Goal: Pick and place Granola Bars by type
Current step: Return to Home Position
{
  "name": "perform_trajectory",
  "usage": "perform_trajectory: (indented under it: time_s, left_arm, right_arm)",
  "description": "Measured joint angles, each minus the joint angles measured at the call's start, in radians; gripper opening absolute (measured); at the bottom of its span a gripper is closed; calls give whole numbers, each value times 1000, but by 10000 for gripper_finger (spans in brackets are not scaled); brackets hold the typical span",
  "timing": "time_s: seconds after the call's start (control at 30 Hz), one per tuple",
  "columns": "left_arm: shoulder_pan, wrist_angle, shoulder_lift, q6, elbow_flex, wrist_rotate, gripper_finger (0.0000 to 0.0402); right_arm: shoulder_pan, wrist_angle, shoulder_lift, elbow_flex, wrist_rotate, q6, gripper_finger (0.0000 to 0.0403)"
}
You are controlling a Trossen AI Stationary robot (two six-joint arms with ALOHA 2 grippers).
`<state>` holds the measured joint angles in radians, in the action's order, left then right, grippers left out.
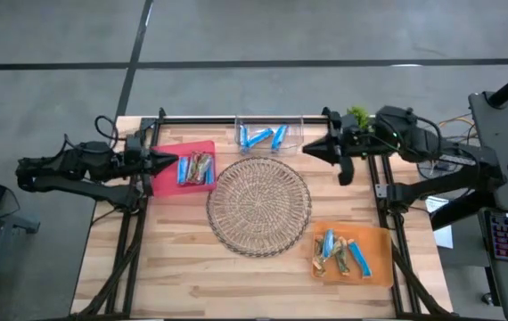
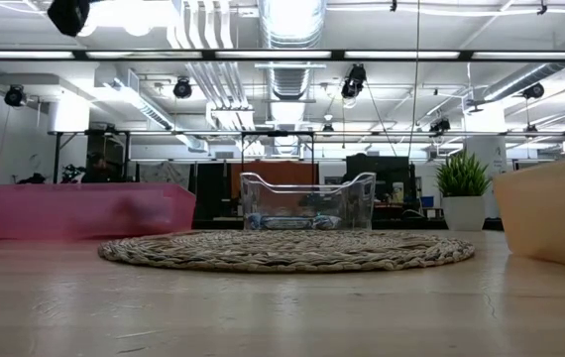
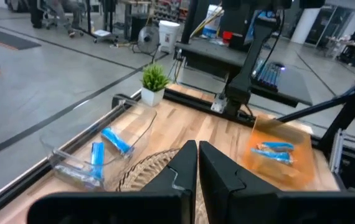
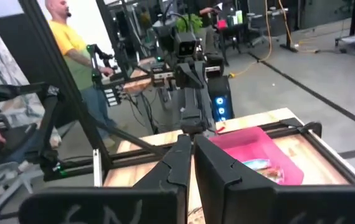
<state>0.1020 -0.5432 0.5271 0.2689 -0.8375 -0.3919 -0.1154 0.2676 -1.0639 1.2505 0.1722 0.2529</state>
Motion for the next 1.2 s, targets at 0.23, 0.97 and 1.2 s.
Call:
perform_trajectory:
  time_s: [0.23, 0.97, 1.2]
  left_arm:
    - [0, 53, -23, 8, 116, -1, 0]
    - [0, 422, -155, -126, 446, 76, 0]
    - [0, 462, -231, -150, 546, 81, 0]
  right_arm:
    - [0, -26, 214, -270, 0, 10, 13]
    - [-1, -151, 619, -793, -333, -26, 13]
    - [-1, -196, 747, -914, -359, -37, 13]
